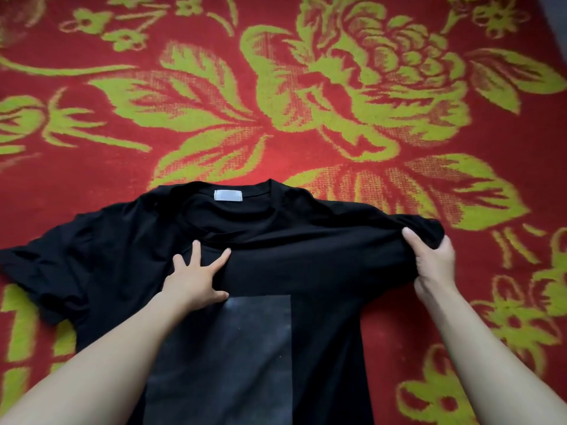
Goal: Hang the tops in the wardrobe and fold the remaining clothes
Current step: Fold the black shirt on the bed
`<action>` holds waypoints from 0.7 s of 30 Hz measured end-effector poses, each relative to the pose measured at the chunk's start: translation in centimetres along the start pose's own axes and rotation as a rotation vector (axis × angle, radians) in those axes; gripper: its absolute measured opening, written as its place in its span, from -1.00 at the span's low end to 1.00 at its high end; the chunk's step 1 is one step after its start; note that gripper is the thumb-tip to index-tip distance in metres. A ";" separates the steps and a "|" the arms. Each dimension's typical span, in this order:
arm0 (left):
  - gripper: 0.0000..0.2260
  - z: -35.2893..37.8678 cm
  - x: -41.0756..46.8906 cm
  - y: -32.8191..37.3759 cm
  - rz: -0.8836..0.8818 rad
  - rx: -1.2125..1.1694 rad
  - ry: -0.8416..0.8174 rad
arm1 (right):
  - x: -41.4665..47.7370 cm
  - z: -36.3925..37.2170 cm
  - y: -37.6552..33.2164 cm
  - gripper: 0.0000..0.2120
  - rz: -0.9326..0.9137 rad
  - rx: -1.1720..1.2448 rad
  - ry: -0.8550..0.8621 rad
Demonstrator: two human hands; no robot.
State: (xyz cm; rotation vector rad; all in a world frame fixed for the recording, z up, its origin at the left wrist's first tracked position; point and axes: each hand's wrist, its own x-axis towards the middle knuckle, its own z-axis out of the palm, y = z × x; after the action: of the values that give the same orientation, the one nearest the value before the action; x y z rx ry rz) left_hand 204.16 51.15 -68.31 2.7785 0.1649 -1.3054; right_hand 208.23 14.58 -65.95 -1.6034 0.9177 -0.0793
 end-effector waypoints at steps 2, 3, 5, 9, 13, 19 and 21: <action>-0.21 -0.2 0.0 0.1 0.000 0.001 -0.009 | -0.4 0.3 -0.2 -0.45 0.076 0.054 -0.251; -0.21 -0.3 -0.1 0.1 -0.001 0.001 -0.018 | -0.3 0.0 -0.6 -0.33 0.109 -0.032 -0.367; -0.21 -0.5 -0.2 0.1 -0.006 0.007 -0.037 | 0.2 -1.0 -1.7 -0.22 0.183 -0.250 -0.563; -0.20 -0.7 -0.3 0.2 -0.012 0.006 -0.055 | 1.3 -2.7 -3.6 -0.34 0.034 -0.479 -0.342; -0.19 -0.9 -0.5 0.4 -0.010 0.018 -0.065 | 1.0 -3.0 -3.4 -0.49 -0.067 -0.853 0.335; -0.24 -1.3 -0.6 0.4 -0.003 0.021 -0.082 | -3.1 4.1 -2.3 -0.58 -0.599 -1.252 -0.066; -0.38 -1.9 -0.6 0.0 0.024 0.028 -0.024 | -4.0 7.1 -2.4 -0.60 -0.701 -1.319 -0.263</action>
State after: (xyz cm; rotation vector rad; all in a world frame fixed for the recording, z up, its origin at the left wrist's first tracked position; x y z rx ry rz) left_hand 205.23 51.35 -66.61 2.7771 0.1133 -1.3459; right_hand 210.46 22.56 -64.11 -3.0056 0.0496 0.3125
